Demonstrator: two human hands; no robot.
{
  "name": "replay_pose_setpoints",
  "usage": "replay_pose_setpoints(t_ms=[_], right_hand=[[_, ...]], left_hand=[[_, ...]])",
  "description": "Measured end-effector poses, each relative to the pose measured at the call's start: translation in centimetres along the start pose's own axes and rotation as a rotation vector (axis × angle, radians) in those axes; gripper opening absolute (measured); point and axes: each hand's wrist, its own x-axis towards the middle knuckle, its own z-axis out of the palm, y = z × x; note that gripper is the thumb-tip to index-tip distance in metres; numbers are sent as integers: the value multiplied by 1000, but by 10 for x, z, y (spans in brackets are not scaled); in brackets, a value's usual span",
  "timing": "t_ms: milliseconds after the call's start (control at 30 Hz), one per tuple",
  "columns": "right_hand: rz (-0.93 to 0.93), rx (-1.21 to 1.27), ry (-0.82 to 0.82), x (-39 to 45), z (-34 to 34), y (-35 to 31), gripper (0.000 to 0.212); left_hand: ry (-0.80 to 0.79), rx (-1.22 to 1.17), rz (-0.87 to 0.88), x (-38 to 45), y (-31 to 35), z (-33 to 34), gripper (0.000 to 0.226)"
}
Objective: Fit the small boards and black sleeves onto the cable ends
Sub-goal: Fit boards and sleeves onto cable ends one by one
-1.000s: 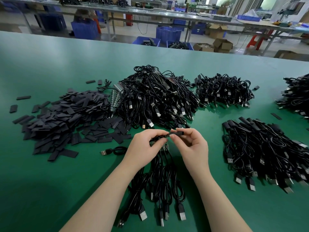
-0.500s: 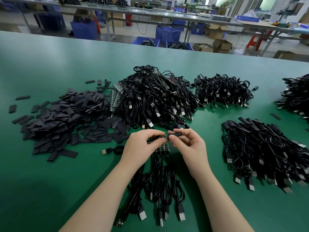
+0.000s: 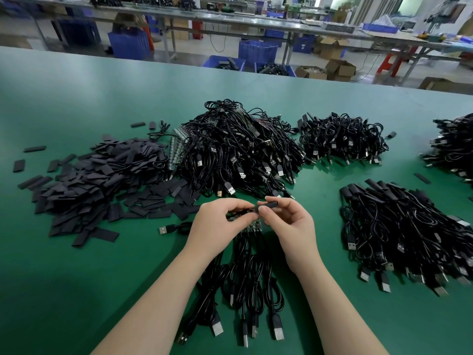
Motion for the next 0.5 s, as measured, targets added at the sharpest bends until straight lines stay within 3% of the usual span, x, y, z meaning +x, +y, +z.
replay_pose_setpoints(t_ms=[167, 300, 500], right_hand=[[37, 42, 35, 2, -1, 3, 19], [41, 38, 48, 1, 1, 2, 24], [44, 52, 40, 1, 0, 1, 17]], left_hand=[[-13, 29, 26, 0, -1, -1, 23], [94, 25, 25, -1, -1, 1, 16], [115, 84, 74, -1, 1, 4, 14]])
